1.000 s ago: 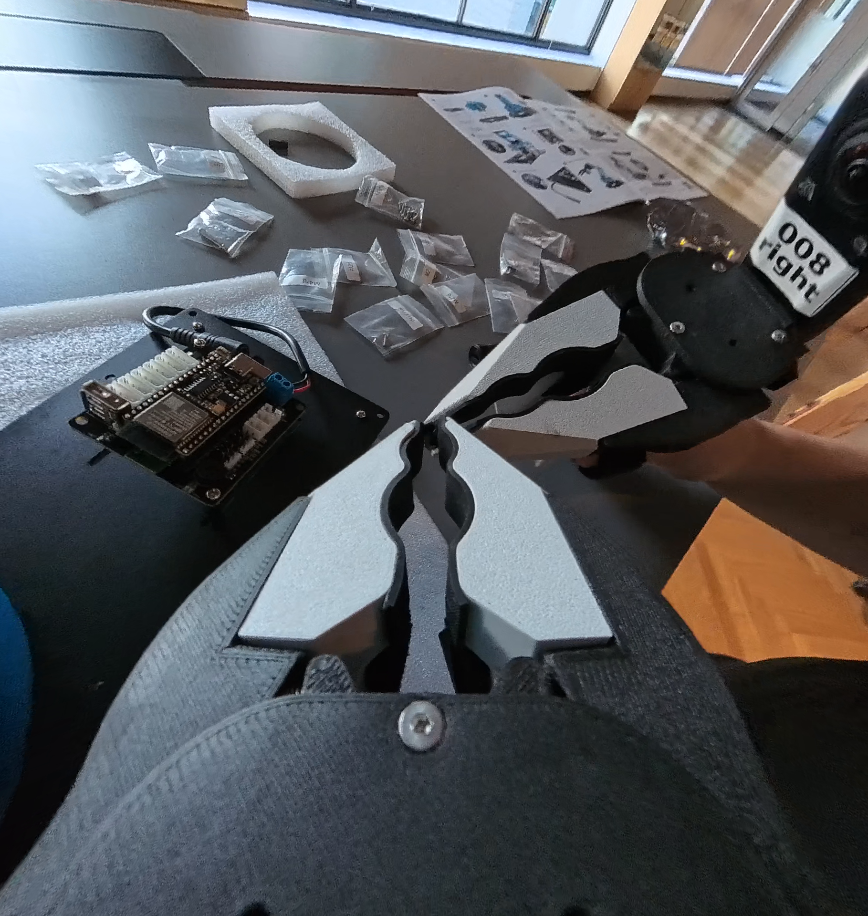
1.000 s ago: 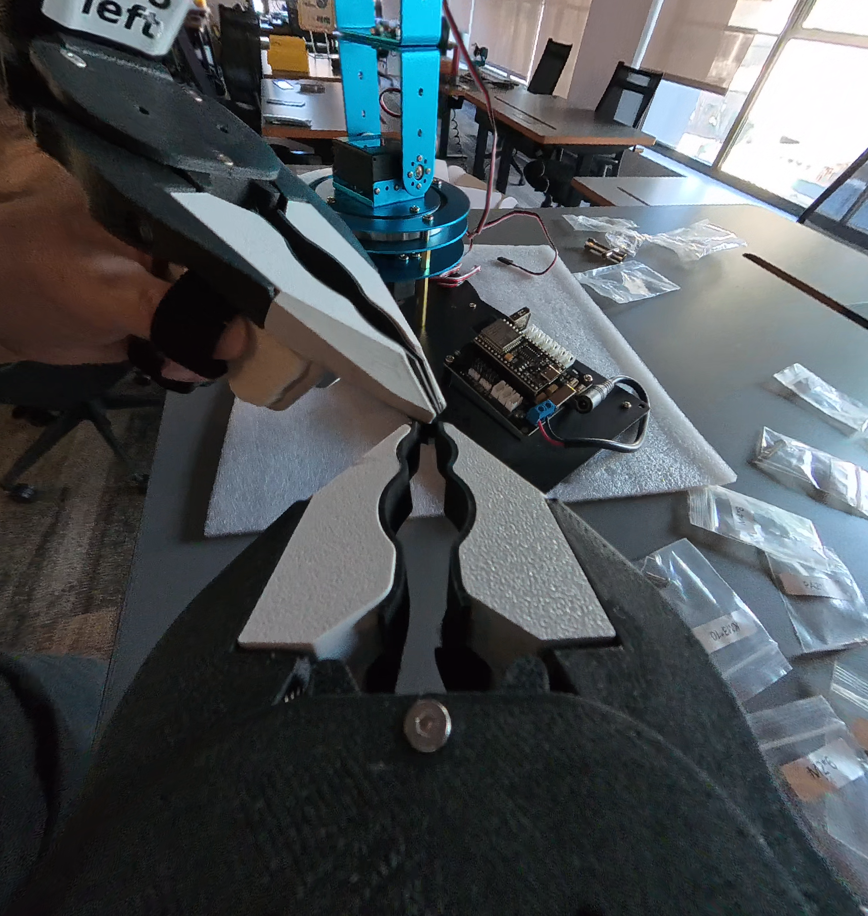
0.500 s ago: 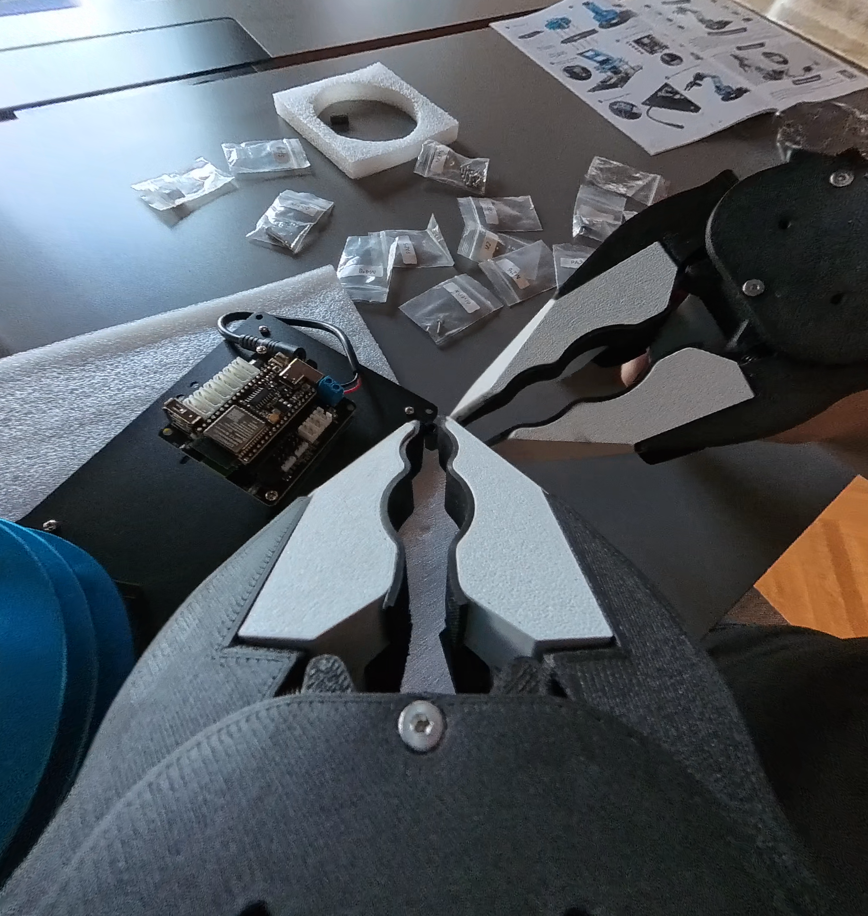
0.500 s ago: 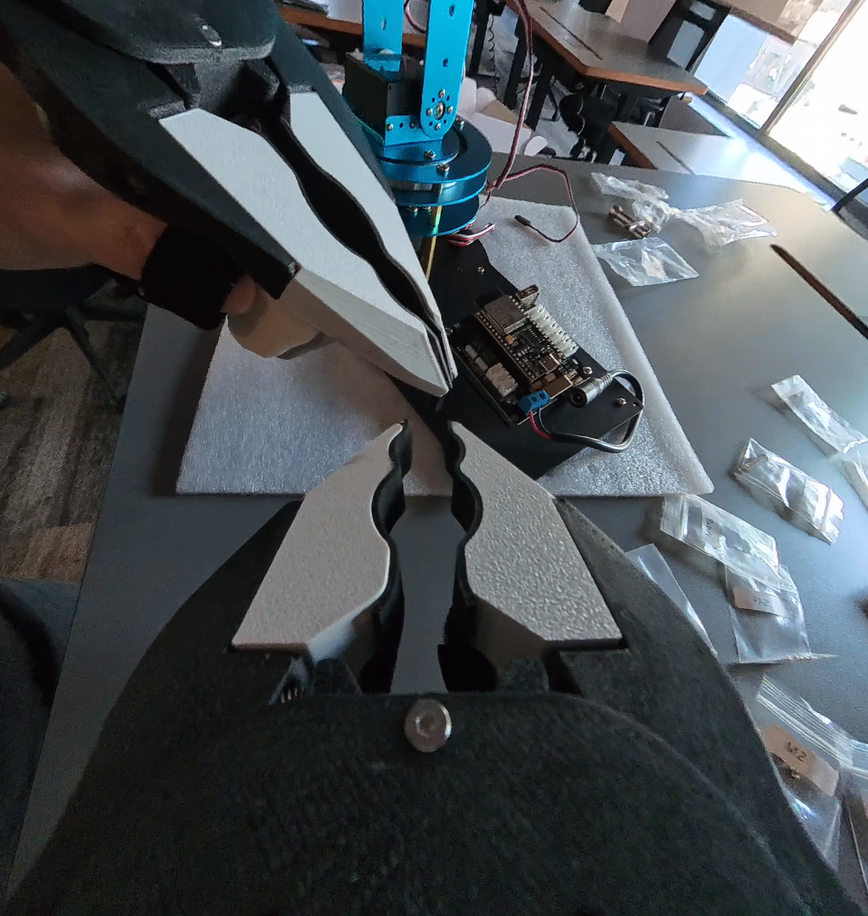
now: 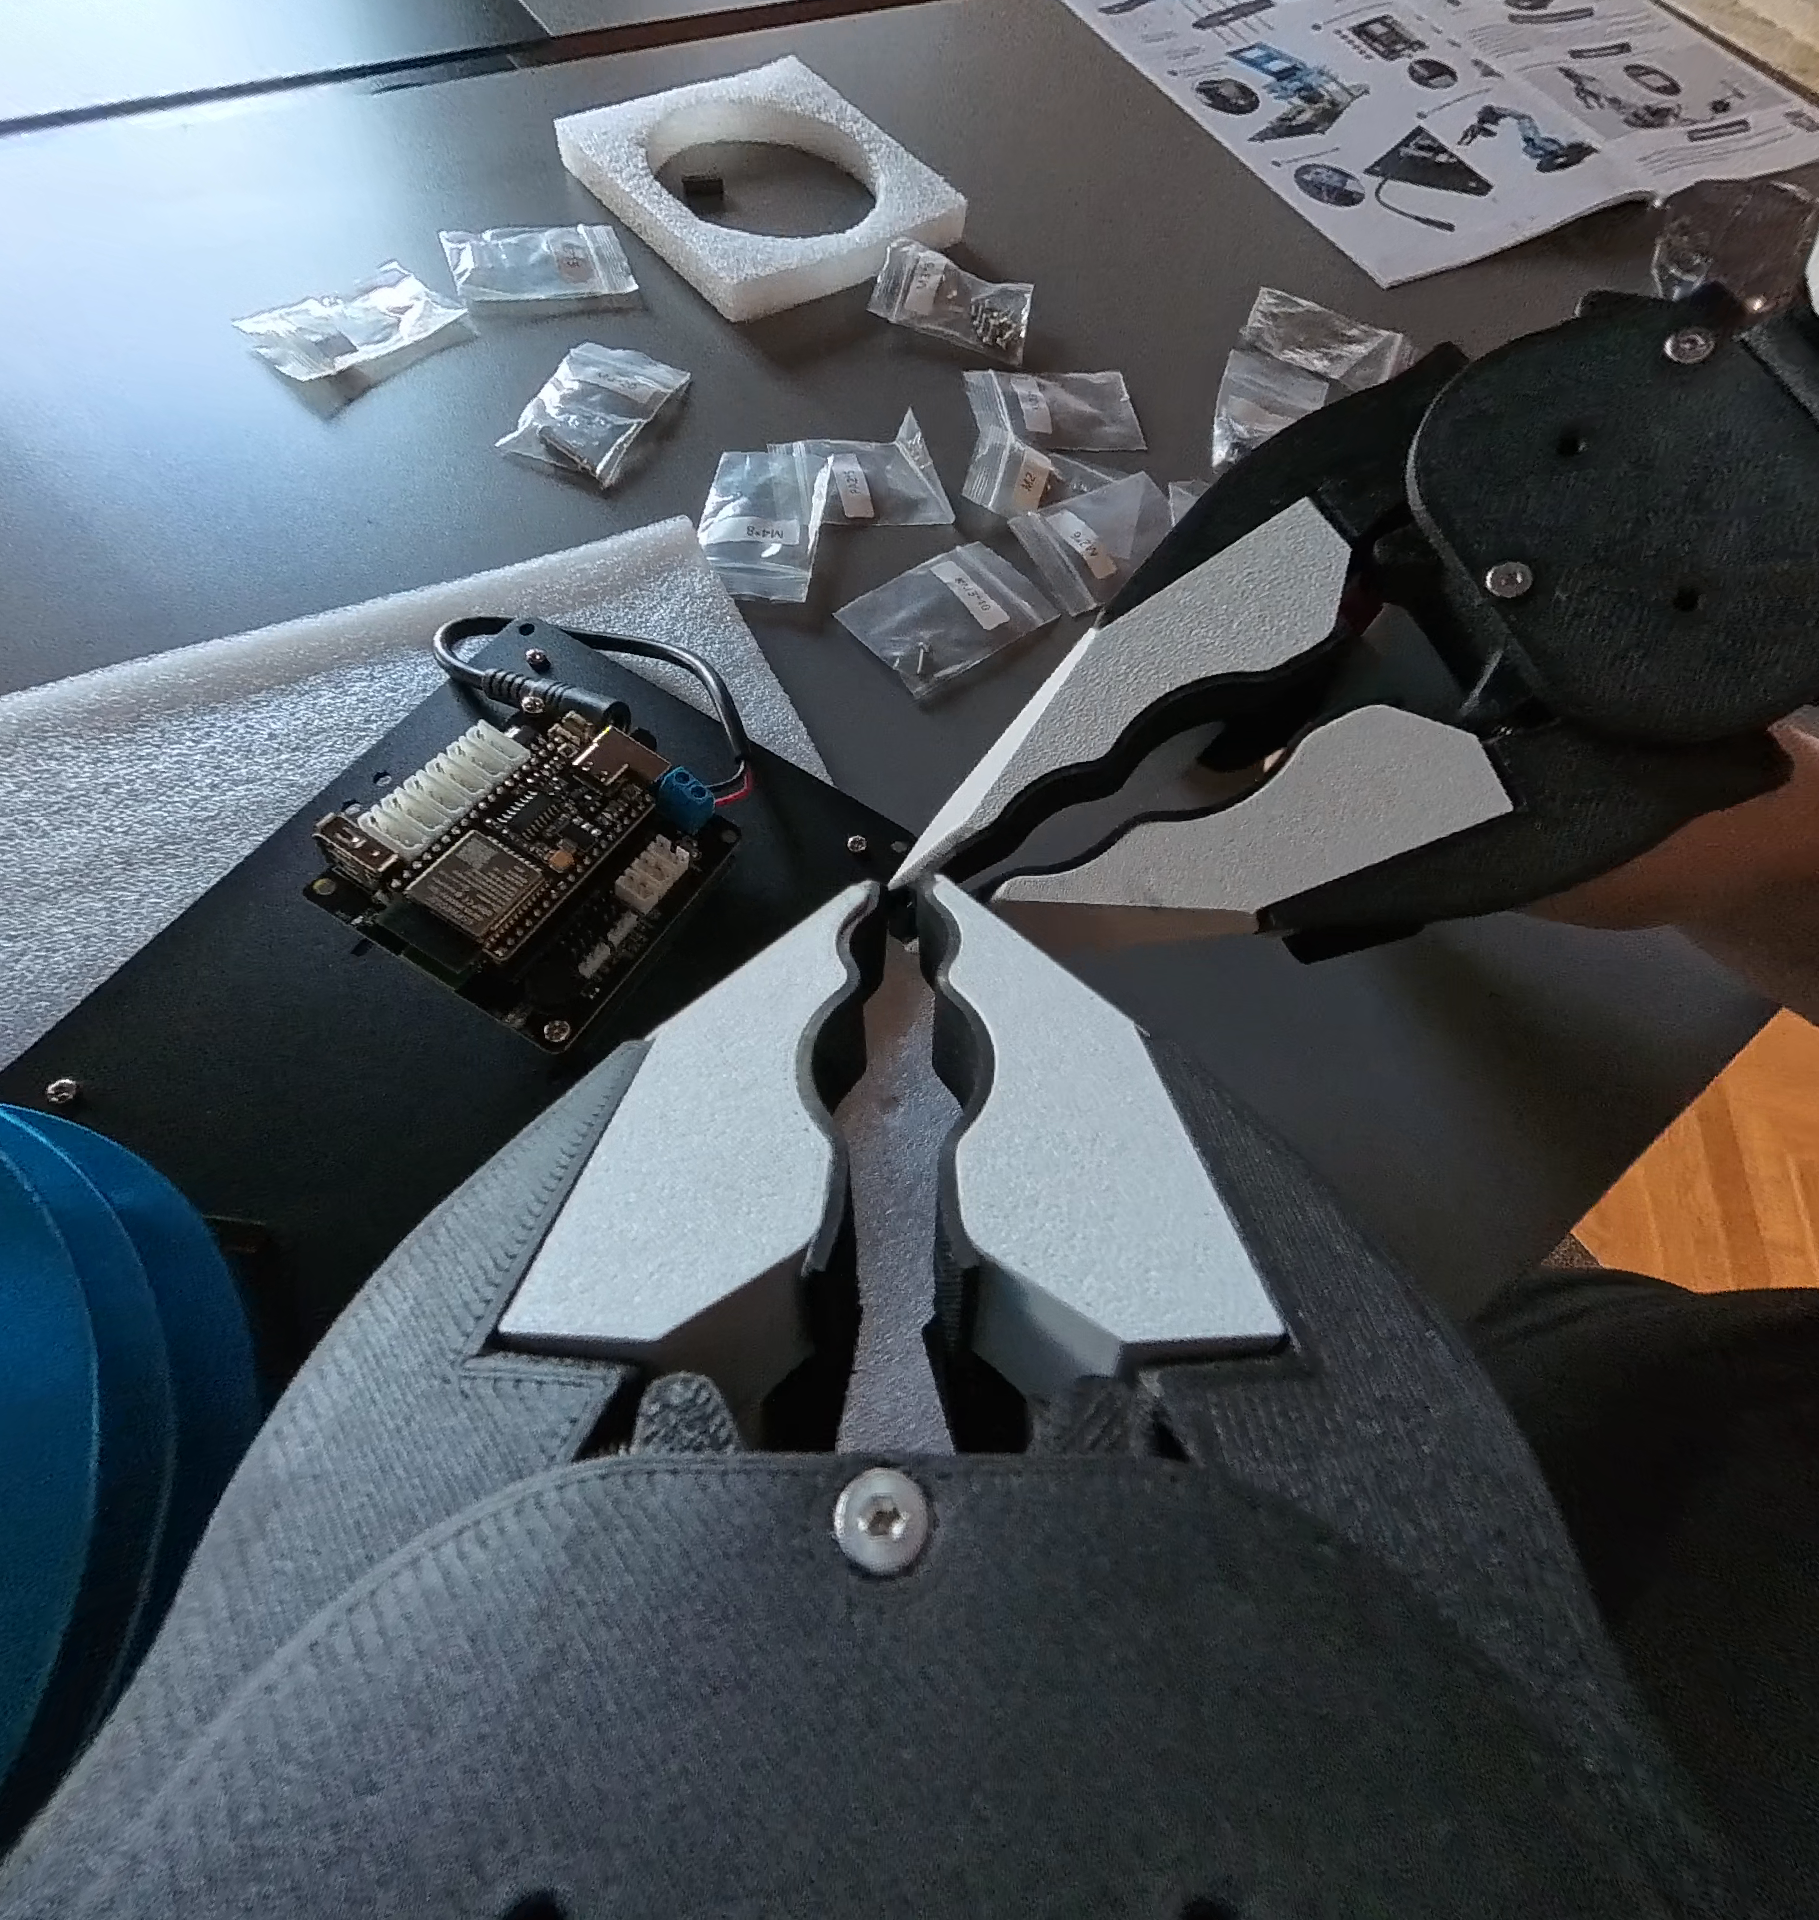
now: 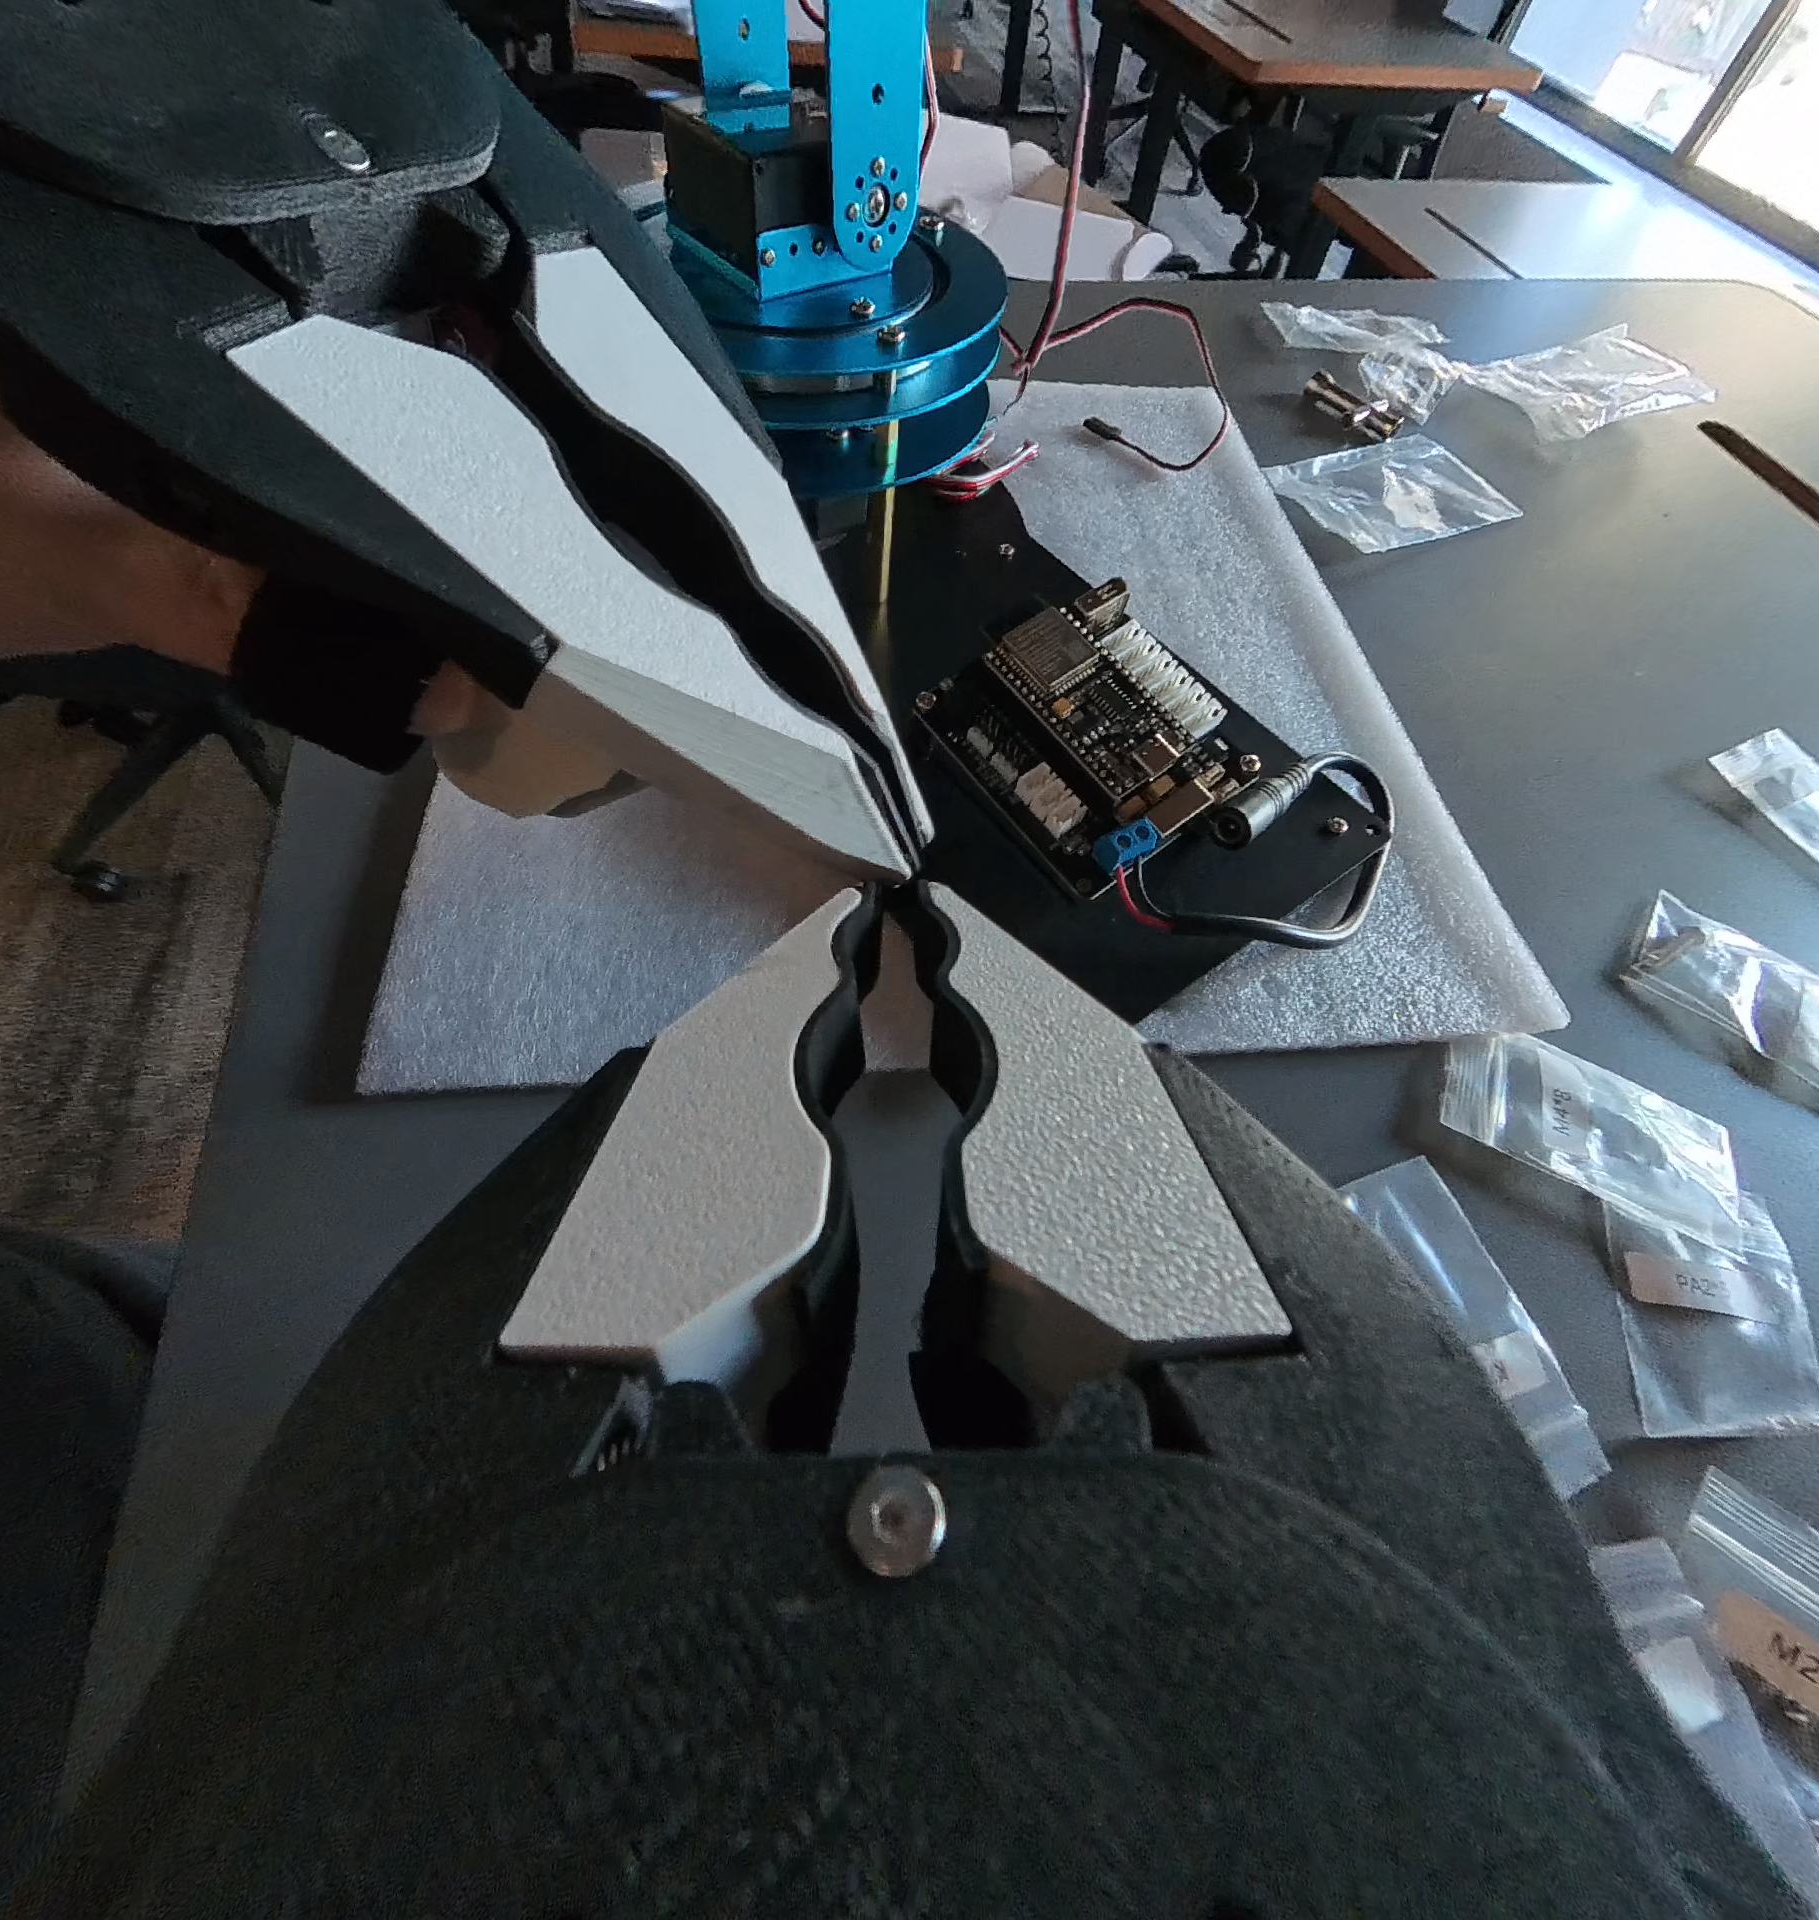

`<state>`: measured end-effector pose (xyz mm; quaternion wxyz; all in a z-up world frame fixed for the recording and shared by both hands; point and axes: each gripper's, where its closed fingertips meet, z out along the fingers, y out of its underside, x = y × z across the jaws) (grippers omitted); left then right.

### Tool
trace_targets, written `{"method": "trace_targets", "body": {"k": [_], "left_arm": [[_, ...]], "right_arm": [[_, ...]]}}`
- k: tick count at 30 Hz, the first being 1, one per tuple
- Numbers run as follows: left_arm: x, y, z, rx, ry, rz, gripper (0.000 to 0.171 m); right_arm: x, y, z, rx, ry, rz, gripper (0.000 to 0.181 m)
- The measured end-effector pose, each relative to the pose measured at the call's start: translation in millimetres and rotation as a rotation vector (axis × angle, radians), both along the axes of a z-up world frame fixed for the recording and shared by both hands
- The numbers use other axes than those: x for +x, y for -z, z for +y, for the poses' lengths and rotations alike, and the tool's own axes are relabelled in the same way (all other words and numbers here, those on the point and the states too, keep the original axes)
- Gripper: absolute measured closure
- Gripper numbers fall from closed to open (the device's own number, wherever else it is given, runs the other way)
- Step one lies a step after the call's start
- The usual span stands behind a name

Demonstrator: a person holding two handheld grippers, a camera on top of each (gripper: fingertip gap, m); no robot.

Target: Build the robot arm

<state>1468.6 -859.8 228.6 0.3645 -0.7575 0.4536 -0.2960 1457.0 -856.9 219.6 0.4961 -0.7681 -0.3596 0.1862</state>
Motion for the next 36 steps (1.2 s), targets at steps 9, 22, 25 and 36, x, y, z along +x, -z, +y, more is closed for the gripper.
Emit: {"method": "trace_targets", "body": {"k": [9, 22, 25, 36], "left_arm": [[-33.9, 6.2, 4.0, 0.04, -0.056, 0.057, 0.146], [-43.1, 13.2, -3.1, -0.007, -0.028, 0.01, 0.153], [-40.6, 13.3, -3.4, -0.015, -0.019, 0.004, 0.154], [-44.9, 13.6, -8.8, -0.036, -0.017, 0.004, 0.154]], "right_arm": [[12.6, 16.4, 29.4, -0.101, 0.104, 0.039, 0.177], [13.8, 32.6, 32.8, -0.1, 0.088, -0.131, 0.175], [15.8, 32.4, 34.1, -0.107, 0.095, -0.125, 0.172], [22.7, 27.9, 38.3, -0.121, 0.088, -0.131, 0.168]]}}
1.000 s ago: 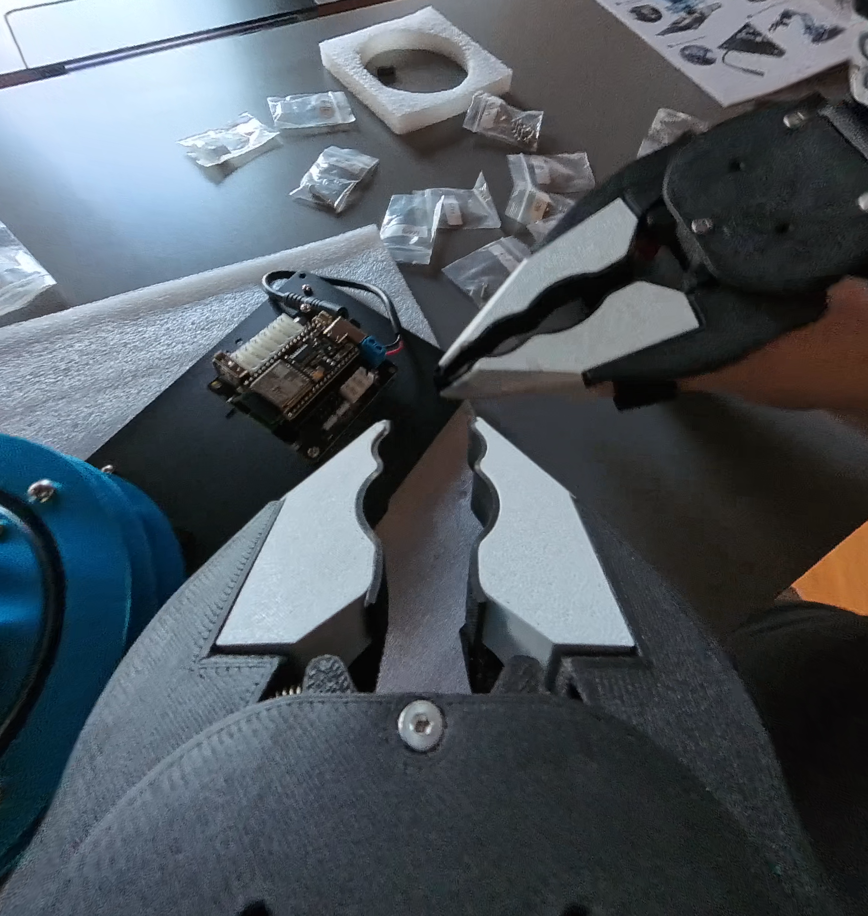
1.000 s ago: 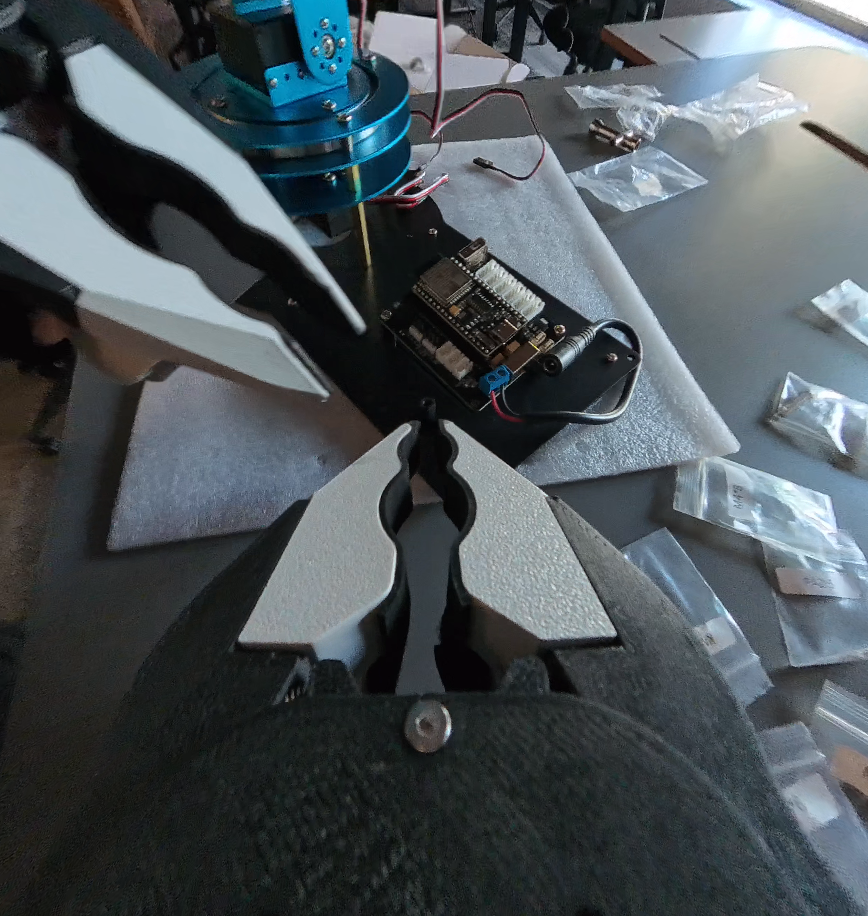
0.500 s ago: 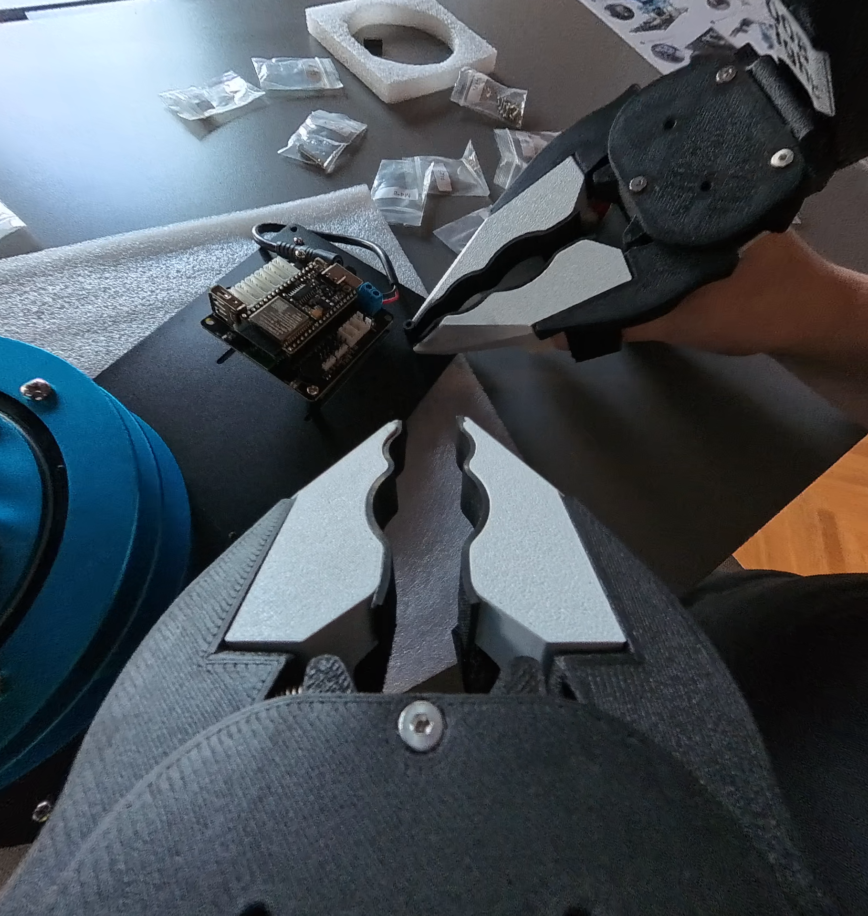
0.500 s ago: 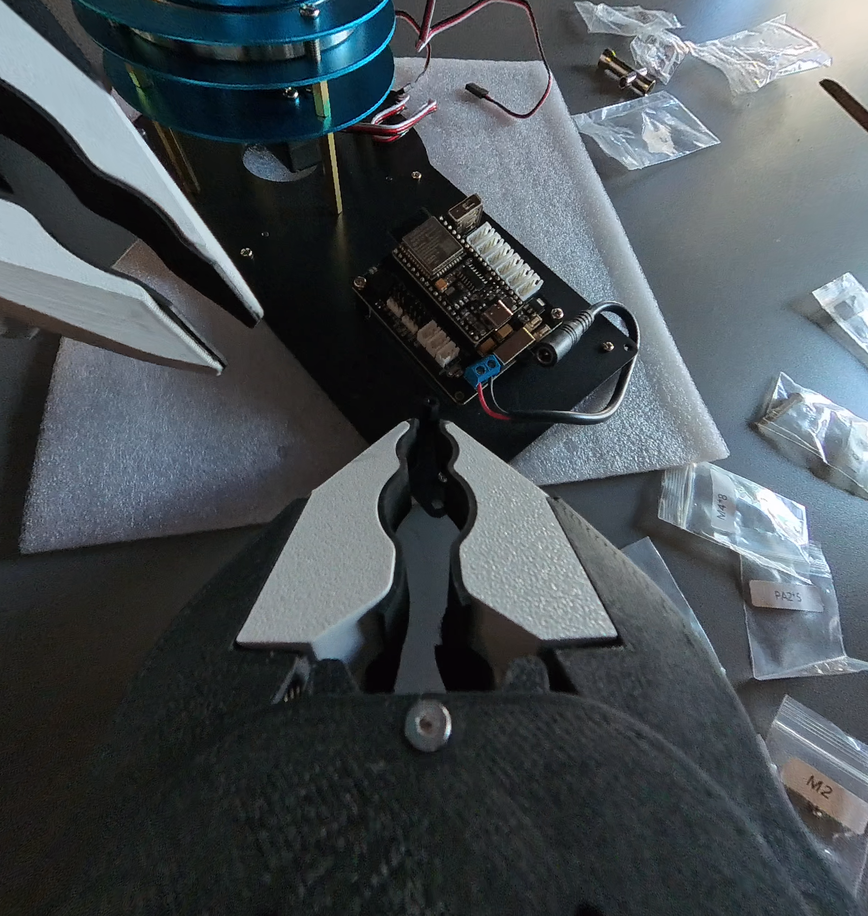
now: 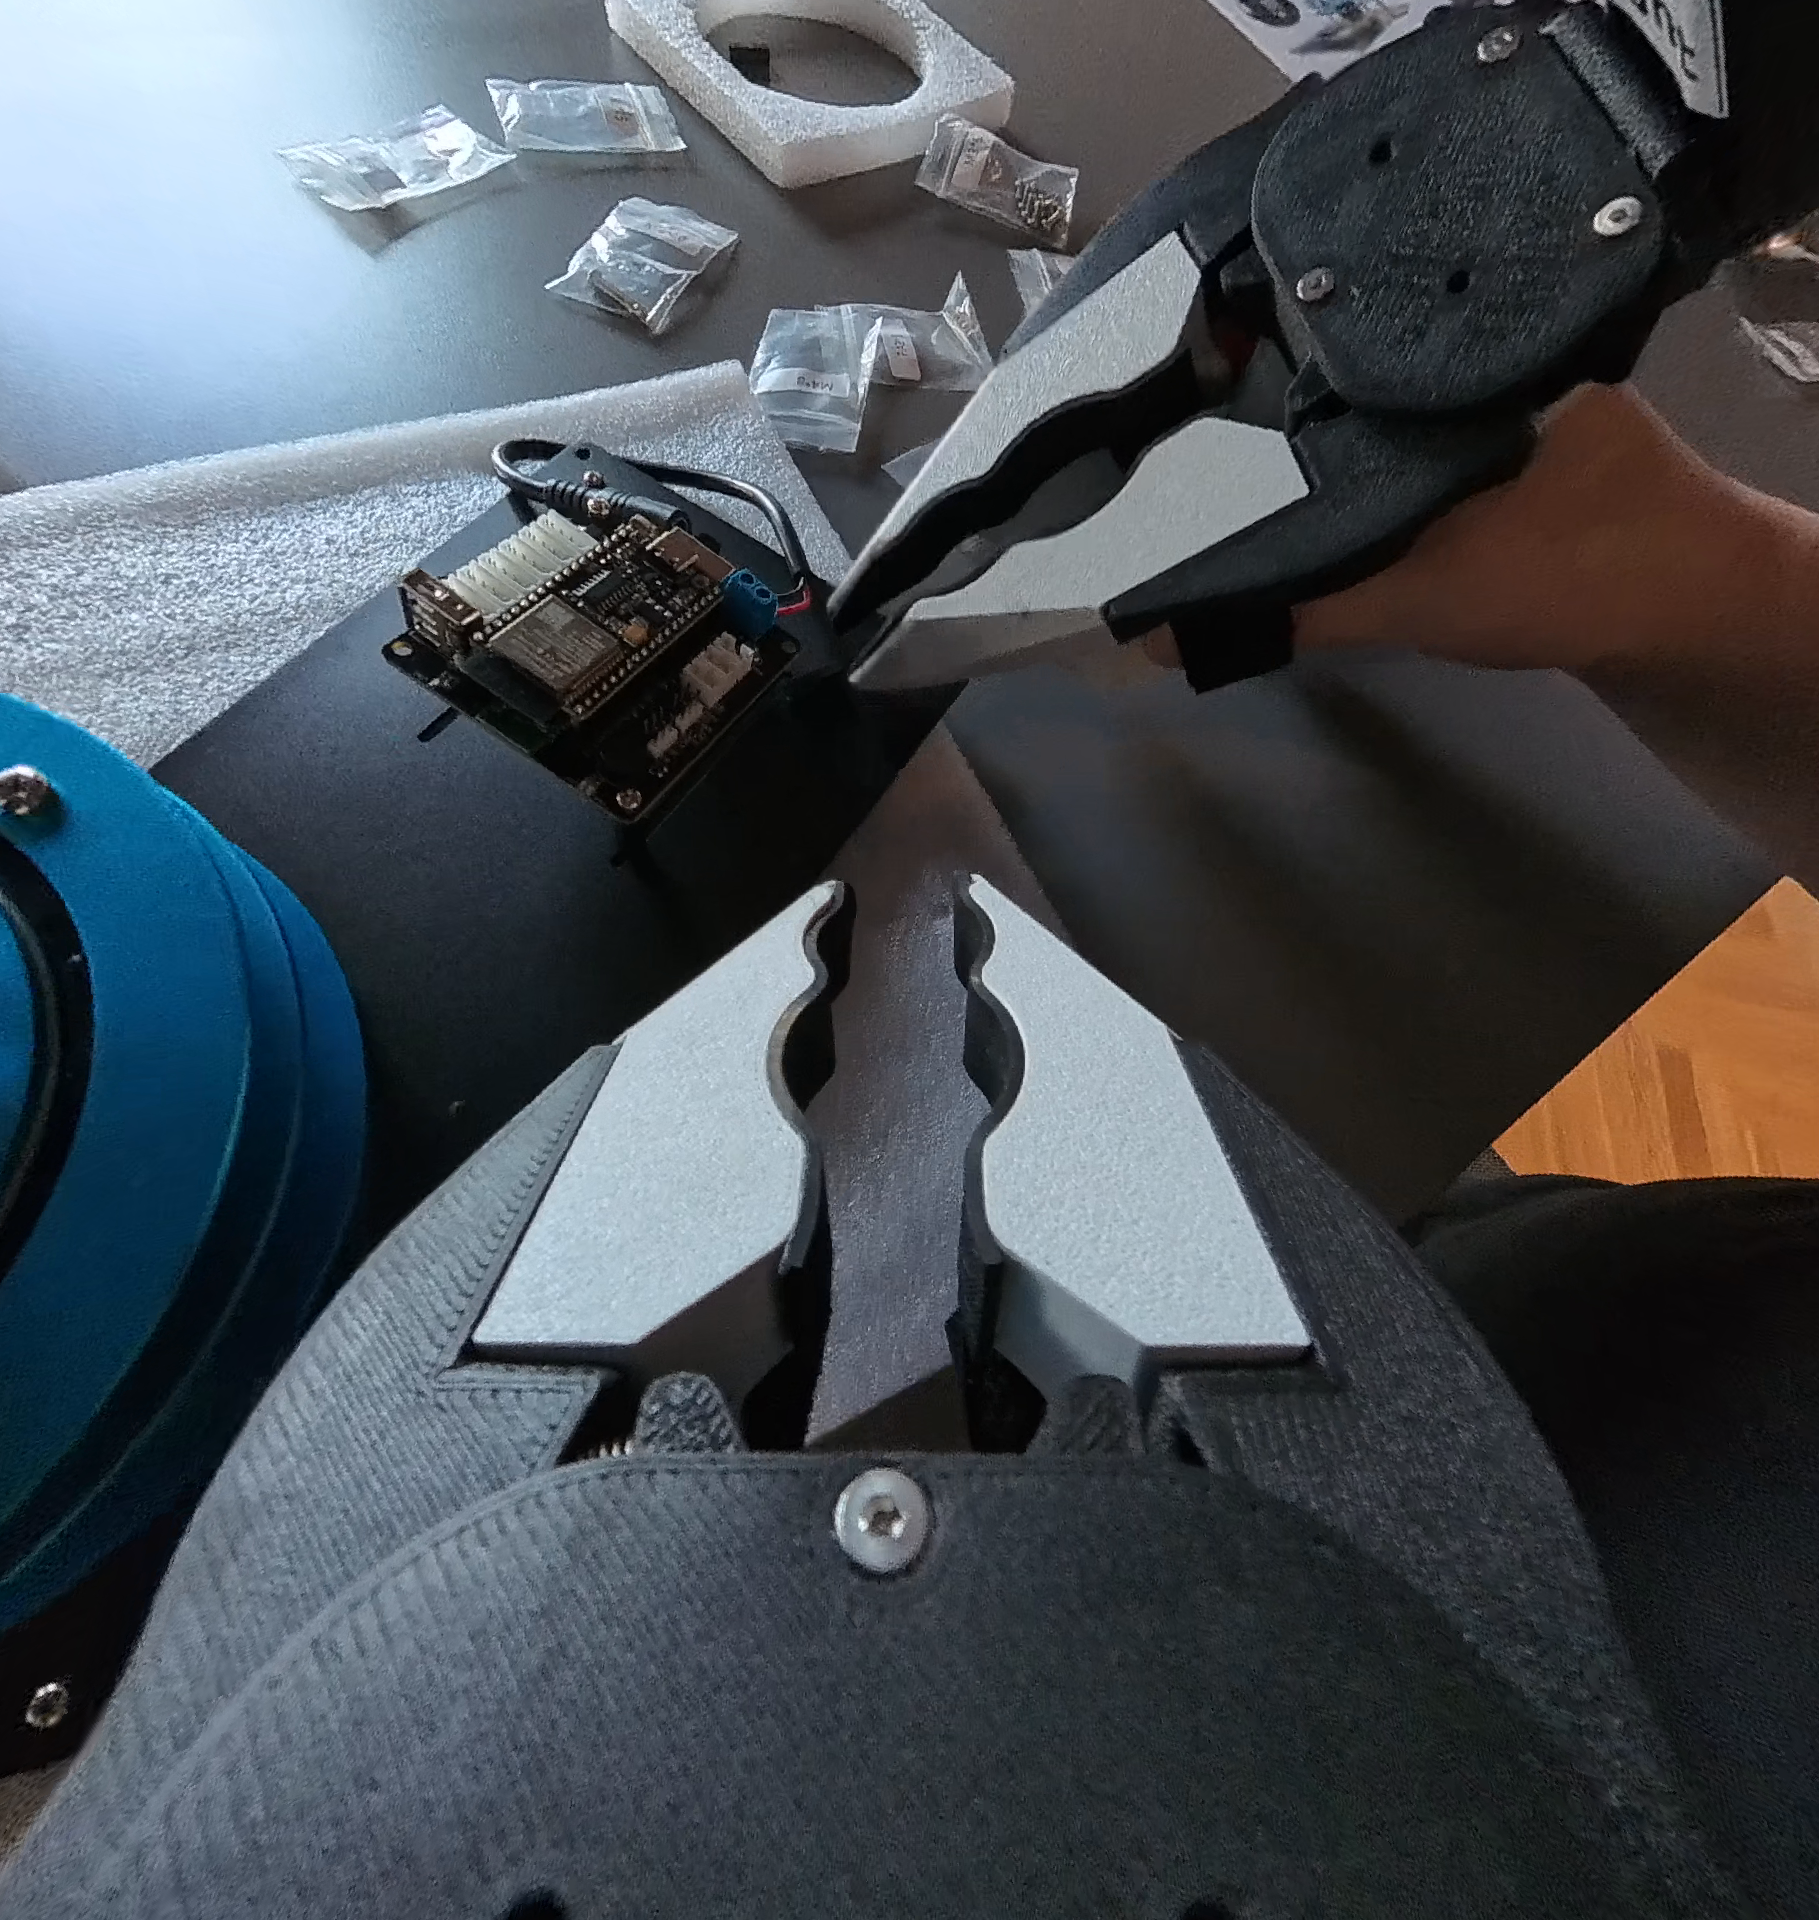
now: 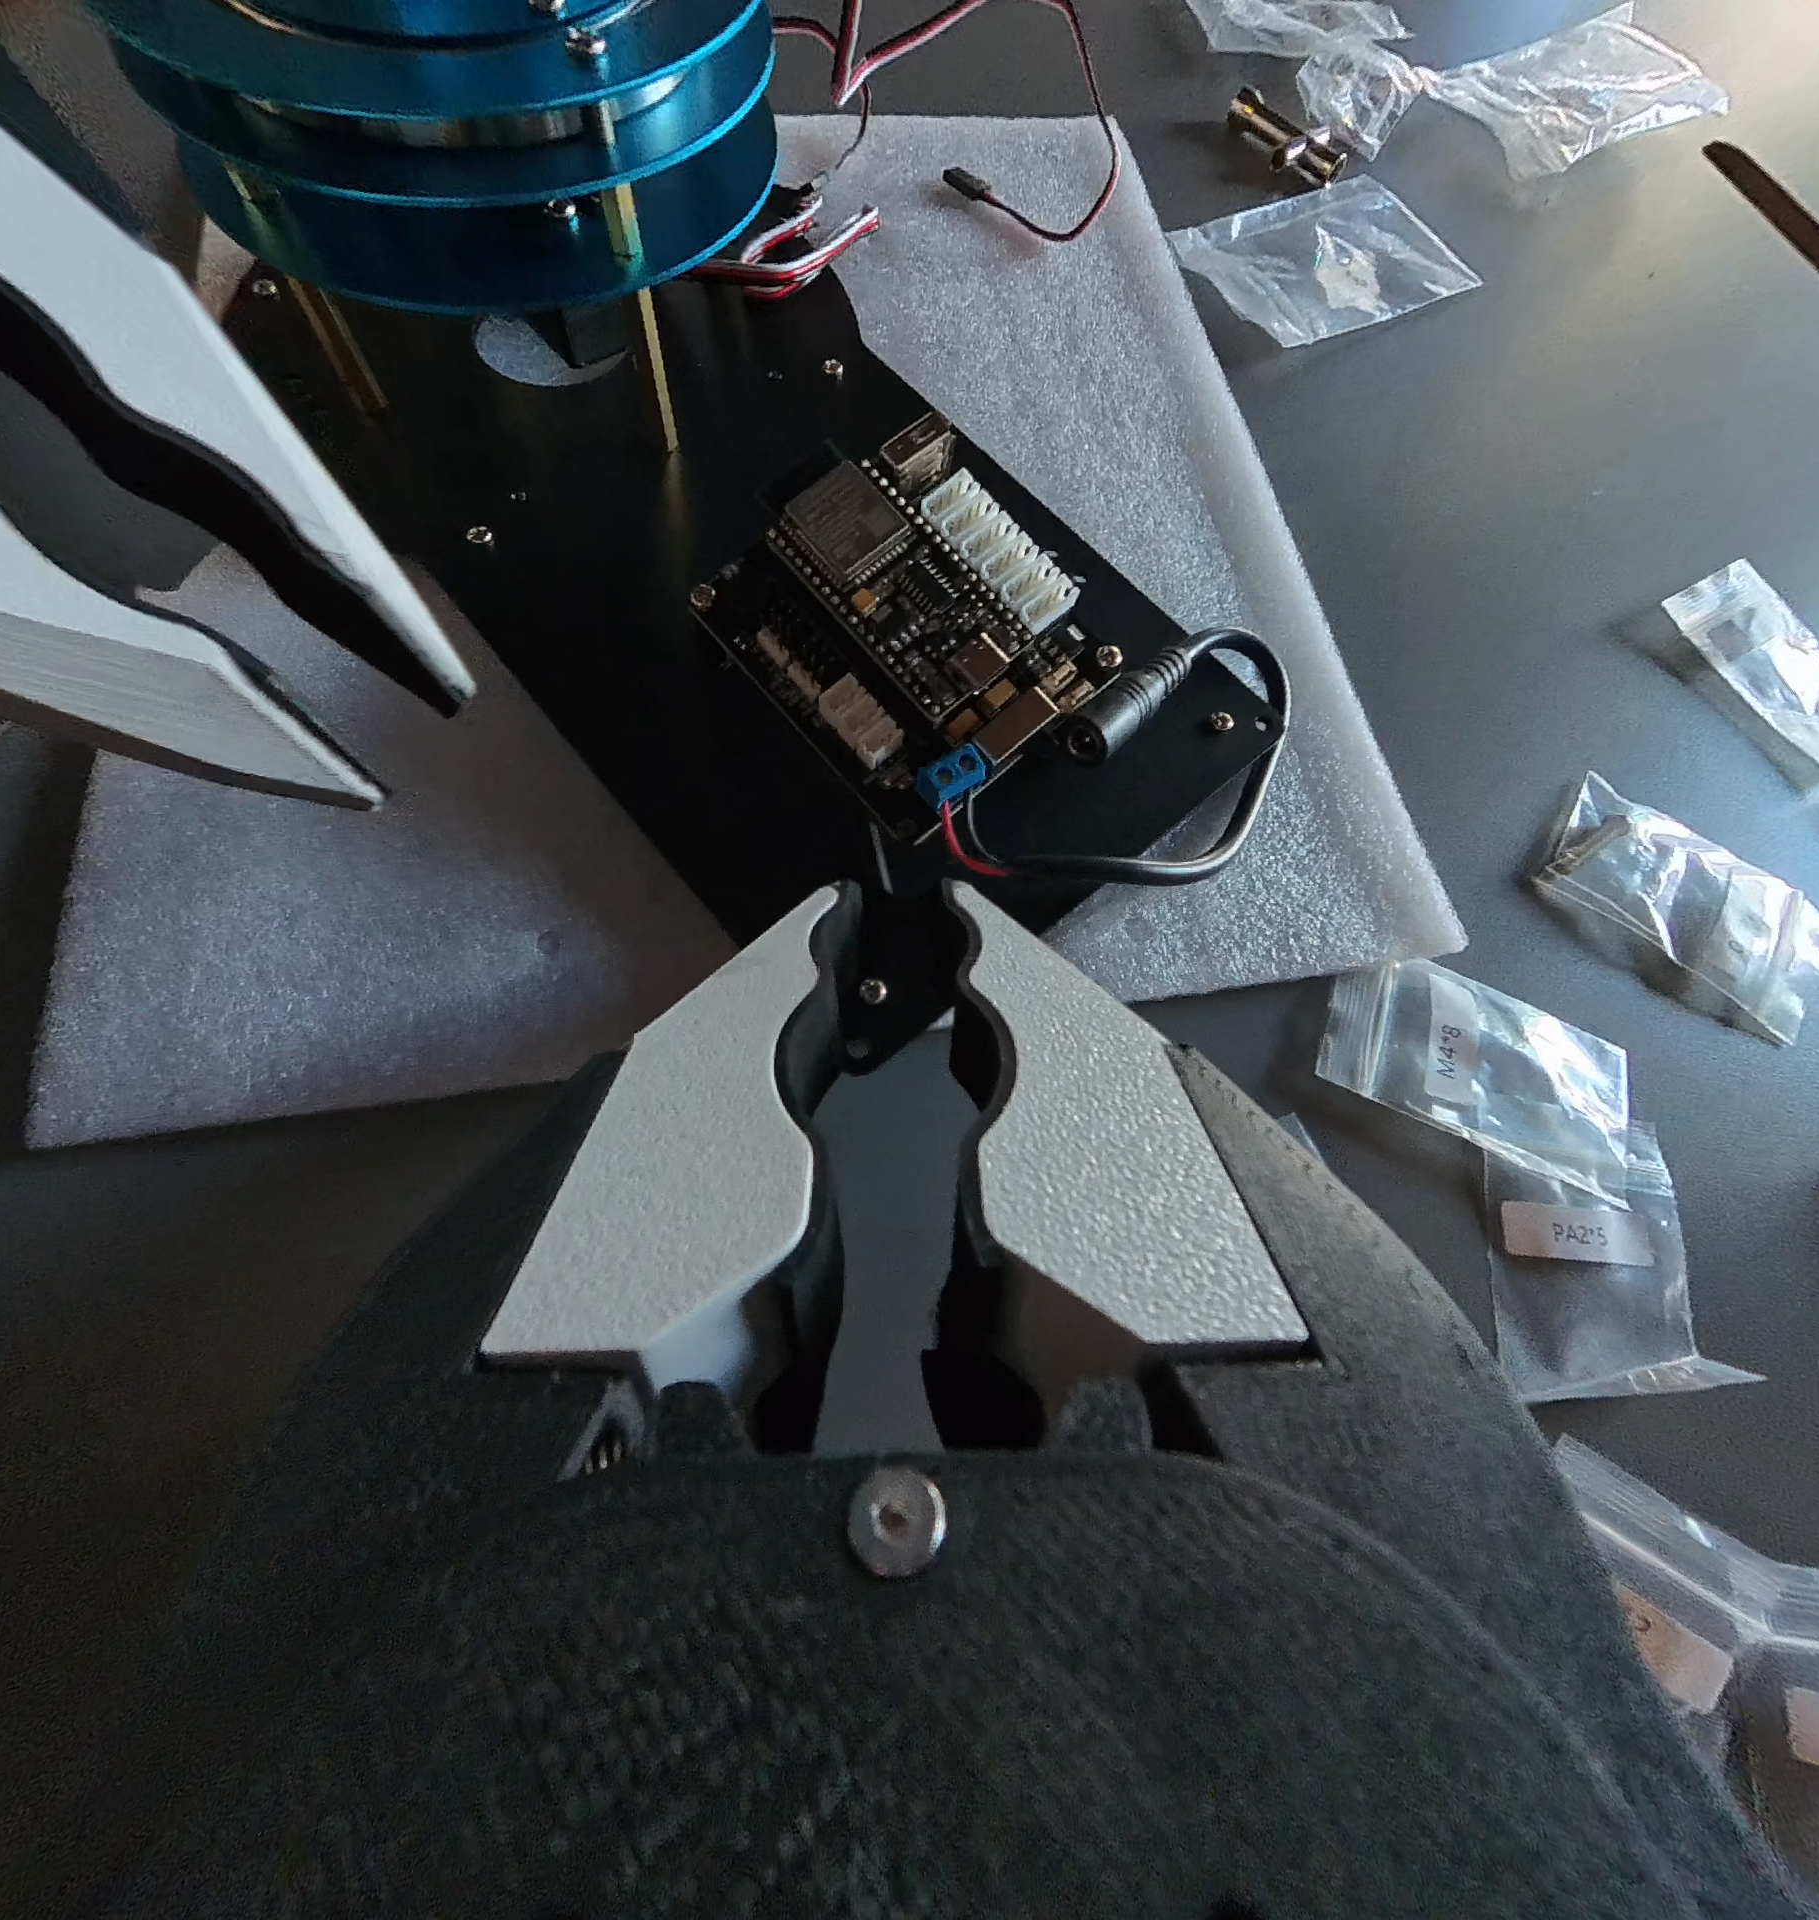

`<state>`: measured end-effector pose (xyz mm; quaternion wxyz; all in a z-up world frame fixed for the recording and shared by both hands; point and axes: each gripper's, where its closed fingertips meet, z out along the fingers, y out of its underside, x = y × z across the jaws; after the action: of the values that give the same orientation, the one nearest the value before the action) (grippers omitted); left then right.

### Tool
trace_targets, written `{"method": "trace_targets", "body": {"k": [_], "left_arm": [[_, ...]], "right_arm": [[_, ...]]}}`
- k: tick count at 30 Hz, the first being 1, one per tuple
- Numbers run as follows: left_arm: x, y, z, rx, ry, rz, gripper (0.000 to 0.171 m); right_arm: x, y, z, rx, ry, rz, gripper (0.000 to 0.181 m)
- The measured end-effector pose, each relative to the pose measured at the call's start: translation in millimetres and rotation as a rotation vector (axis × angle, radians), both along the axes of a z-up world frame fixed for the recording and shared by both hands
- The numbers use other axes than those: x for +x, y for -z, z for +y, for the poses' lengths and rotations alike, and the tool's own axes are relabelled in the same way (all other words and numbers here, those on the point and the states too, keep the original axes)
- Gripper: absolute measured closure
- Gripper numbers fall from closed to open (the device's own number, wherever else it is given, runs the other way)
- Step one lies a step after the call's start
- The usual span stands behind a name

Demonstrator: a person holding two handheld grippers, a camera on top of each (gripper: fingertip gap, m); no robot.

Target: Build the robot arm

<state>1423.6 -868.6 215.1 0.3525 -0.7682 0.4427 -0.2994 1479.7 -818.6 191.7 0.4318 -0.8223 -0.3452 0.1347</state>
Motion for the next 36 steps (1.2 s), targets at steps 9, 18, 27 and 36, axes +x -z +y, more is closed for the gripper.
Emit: {"method": "trace_targets", "body": {"k": [9, 18, 27, 36], "left_arm": [[-13.1, -0.7, -5.8, -0.02, -0.028, -0.023, 0.156], [10.9, -10.5, 5.5, 0.455, 0.153, 0.158, 0.156], [40.5, -11.9, -10.9, 0.787, 0.398, 0.299, 0.163], [39.5, -5.8, -10.6, 0.787, 0.39, 0.338, 0.168]], "right_arm": [[-8.4, 3.2, -6.0, -0.04, -0.098, -0.016, 0.176], [-23.8, -33.3, -40.7, -0.199, -0.251, 0.178, 0.177], [-19.9, -35.5, -58.6, -0.366, -0.303, 0.261, 0.177], [-19.4, -34.7, -58.3, -0.411, -0.328, 0.282, 0.177]]}}
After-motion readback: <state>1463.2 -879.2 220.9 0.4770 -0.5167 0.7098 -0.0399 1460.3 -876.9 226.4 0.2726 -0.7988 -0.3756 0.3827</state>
